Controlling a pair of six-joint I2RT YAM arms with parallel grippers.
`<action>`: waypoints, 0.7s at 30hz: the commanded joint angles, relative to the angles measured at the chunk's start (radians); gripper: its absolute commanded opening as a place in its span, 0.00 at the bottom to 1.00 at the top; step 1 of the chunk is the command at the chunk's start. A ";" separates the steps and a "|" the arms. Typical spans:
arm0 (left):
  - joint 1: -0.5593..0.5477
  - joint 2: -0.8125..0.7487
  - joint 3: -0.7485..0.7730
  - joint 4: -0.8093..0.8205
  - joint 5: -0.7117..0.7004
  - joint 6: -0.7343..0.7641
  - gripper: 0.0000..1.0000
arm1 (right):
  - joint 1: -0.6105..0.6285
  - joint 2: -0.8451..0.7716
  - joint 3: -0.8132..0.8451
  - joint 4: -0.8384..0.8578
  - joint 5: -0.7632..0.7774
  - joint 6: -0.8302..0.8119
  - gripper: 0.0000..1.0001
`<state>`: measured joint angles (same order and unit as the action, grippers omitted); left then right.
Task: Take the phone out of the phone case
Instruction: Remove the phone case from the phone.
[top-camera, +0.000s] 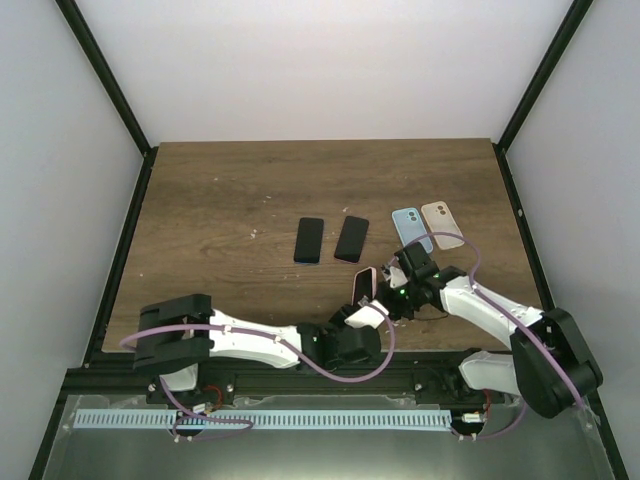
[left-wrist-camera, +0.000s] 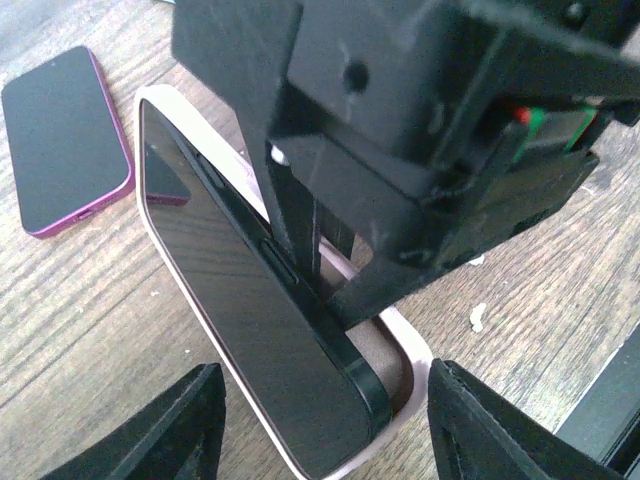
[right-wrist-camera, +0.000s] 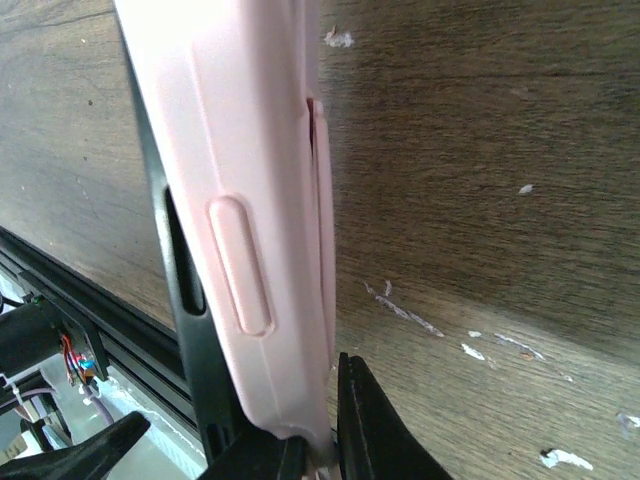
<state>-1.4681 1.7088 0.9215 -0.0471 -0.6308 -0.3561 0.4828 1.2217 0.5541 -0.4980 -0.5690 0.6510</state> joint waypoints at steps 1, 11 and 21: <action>0.010 0.045 0.015 0.012 -0.010 -0.003 0.54 | -0.012 0.008 0.020 0.041 -0.011 -0.011 0.01; 0.056 0.046 -0.044 0.024 -0.004 -0.063 0.47 | -0.015 0.020 0.017 0.046 -0.018 -0.015 0.01; 0.081 0.035 -0.076 0.082 0.041 -0.049 0.47 | -0.016 0.021 0.015 0.048 -0.005 -0.026 0.01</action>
<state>-1.4185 1.7435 0.8749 0.0578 -0.5774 -0.4042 0.4725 1.2503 0.5541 -0.4431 -0.5282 0.6430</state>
